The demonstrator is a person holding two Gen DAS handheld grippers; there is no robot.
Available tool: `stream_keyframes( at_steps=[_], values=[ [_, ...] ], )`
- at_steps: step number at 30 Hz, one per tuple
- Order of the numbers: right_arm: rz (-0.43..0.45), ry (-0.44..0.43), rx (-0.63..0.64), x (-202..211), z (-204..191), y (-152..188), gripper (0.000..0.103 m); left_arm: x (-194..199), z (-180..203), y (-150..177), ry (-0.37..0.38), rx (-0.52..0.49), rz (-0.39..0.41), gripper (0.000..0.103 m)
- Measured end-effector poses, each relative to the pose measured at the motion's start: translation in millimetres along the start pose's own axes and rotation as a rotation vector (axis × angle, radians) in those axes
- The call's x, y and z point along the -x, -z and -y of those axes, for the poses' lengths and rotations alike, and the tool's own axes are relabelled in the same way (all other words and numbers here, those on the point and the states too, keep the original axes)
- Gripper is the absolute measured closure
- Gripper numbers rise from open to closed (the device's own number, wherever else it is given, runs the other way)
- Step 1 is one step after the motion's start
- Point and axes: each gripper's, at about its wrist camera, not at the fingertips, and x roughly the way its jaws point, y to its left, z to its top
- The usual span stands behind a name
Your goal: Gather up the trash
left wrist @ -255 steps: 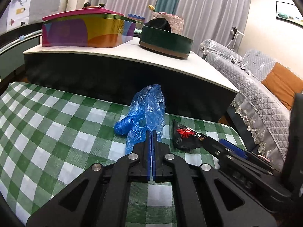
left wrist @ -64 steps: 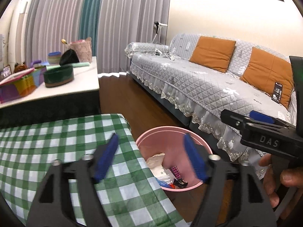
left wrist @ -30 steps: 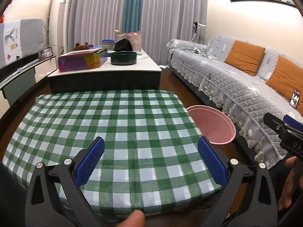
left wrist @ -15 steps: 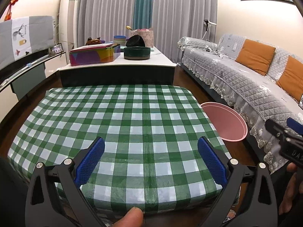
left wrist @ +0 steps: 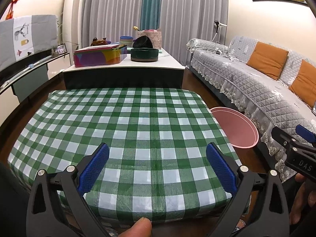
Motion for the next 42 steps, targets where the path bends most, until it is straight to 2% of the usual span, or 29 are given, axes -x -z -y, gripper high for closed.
stream_keyframes(
  at_steps=[26,34,42],
  values=[
    [0.009,0.000,-0.008,0,5,-2,0.005,-5,4,0,0.004,-0.002,-0.006,0.008],
    [0.015,-0.001,-0.014,3,4,-5,0.005,1,10,1,0.009,-0.028,0.027,0.008],
    [0.020,-0.001,-0.012,2,1,-5,0.005,0,12,2,0.005,-0.038,0.021,0.008]
  ],
)
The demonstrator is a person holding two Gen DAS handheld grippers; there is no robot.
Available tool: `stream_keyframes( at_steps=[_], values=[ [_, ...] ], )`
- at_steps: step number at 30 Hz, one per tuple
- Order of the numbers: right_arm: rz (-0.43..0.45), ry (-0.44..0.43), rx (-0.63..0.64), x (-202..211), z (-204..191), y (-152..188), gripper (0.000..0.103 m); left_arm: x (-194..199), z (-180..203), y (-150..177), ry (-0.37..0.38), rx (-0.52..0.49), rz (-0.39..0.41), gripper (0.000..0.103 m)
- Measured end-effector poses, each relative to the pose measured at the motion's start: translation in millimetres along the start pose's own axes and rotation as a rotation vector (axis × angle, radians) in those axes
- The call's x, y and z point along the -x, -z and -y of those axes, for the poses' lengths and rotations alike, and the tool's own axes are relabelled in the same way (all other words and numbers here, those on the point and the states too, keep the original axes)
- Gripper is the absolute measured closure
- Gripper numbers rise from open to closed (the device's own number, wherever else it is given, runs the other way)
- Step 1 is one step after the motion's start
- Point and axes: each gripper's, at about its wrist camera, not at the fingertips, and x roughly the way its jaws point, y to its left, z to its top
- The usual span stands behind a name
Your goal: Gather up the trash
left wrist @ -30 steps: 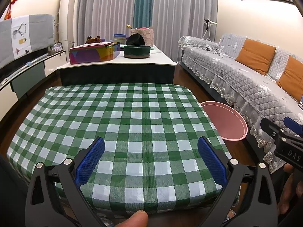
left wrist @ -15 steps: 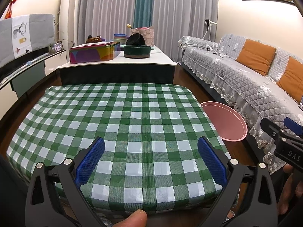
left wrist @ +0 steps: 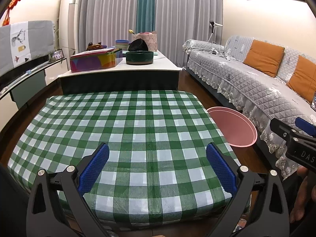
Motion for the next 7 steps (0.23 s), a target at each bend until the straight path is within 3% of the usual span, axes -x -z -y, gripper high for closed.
stream_keyframes(
  at_steps=[7],
  values=[
    [0.000,0.001,-0.001,-0.5,-1.0,0.1,0.005,-3.6,-3.6,1.6,-0.011,0.020,-0.024,0.008]
  ],
)
